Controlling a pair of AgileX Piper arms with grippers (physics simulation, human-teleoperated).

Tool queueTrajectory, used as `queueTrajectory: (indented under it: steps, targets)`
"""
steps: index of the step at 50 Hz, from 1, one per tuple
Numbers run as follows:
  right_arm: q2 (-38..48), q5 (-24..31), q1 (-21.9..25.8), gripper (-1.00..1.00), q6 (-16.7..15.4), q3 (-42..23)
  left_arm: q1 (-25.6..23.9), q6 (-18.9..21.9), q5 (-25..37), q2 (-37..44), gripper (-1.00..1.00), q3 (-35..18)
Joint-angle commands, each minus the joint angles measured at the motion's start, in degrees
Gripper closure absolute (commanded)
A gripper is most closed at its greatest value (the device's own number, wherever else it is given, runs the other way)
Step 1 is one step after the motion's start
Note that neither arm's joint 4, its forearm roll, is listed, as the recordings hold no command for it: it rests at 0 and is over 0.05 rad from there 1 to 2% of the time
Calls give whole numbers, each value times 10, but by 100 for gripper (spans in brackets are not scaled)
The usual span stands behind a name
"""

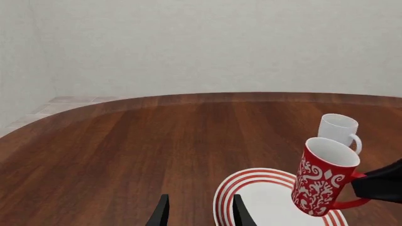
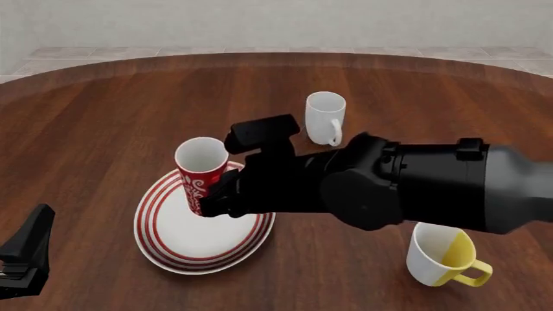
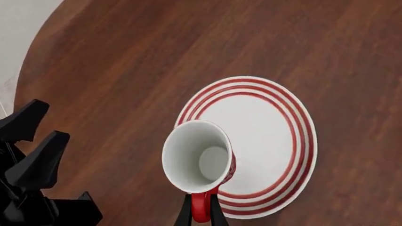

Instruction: Pick up the red mug and put it on the plate

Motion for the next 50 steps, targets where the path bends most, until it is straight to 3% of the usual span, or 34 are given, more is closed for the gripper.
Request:
queueTrajectory:
  steps: [1, 50]
  targets:
    - [11, -8, -5, 100, 8, -1, 0, 0, 0, 0, -100, 0]
    - [53, -13, -28, 100, 9, -20, 0, 0, 0, 0, -100, 0]
